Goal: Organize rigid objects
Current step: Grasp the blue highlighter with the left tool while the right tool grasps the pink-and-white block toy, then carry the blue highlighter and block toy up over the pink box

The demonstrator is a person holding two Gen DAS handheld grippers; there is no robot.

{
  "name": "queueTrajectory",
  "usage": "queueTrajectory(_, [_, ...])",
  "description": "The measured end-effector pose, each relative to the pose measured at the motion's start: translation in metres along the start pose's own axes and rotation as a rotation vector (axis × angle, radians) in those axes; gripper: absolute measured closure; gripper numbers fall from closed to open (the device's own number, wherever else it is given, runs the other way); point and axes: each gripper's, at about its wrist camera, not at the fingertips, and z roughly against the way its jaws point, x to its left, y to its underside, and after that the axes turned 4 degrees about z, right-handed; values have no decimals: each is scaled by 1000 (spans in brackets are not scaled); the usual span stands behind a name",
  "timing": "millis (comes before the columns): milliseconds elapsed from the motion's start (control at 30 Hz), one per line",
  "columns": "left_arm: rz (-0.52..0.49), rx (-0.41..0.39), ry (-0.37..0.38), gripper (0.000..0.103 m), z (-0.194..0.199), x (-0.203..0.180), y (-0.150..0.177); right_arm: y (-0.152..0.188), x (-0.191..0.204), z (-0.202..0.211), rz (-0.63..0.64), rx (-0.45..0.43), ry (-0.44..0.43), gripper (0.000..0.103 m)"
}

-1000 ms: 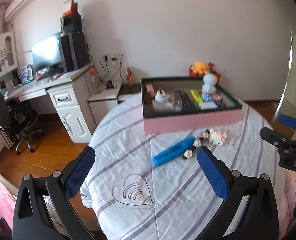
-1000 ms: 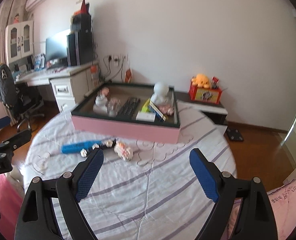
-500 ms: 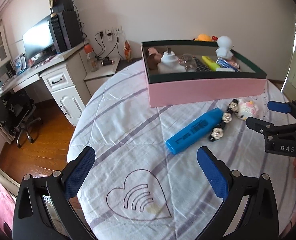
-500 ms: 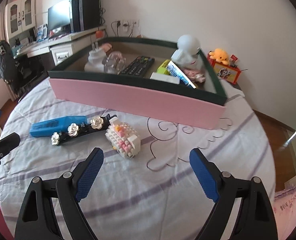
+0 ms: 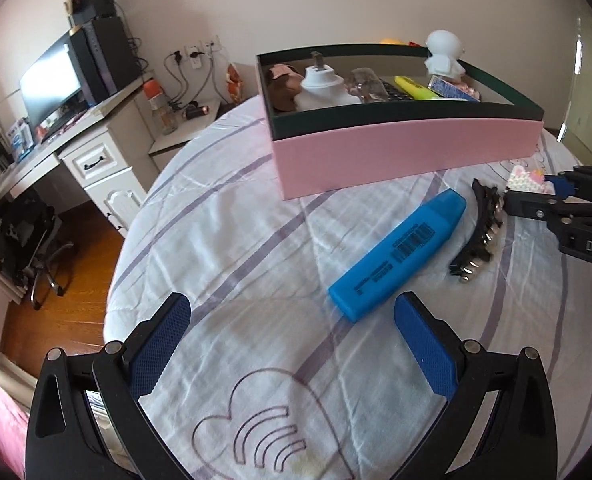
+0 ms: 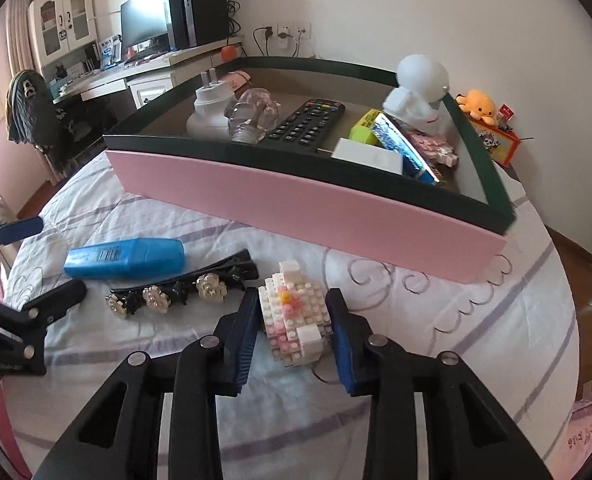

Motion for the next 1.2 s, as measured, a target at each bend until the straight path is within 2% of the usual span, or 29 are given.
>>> queueTrajectory(233, [-55, -1, 37, 0, -11, -14, -14, 15, -22, 14, -52, -6, 32, 69])
queueTrajectory(300, [-70, -2, 51, 4, -13, -20, -17, 18, -26, 16, -66, -9, 31, 69])
queueTrajectory(367, [-85, -3, 75, 12, -12, -26, -19, 18, -28, 17, -74, -12, 21, 69])
queueTrajectory(433, [-97, -1, 127, 31, -12, -31, -19, 18, -27, 17, -74, -14, 20, 69])
queueTrajectory(500, [-92, 6, 173, 43, -12, -32, -19, 18, -27, 16, -72, -13, 22, 69])
queueTrajectory(700, [-73, 6, 222, 77, -6, -42, -16, 22, -27, 19, -80, -15, 18, 71])
queueTrajectory(900, [-17, 16, 241, 78, 1, -57, -12, 25, -27, 23, -87, -24, 16, 71])
queueTrajectory(1067, [1, 24, 196, 76, -4, -66, -17, 28, -24, 24, -86, -26, 21, 71])
queueTrajectory(1167, [0, 30, 185, 69, -7, -69, -21, 27, -24, 22, -81, -20, 28, 72])
queueTrajectory(1200, [1, 31, 185, 63, -9, -71, -22, 27, -24, 21, -80, -17, 31, 72])
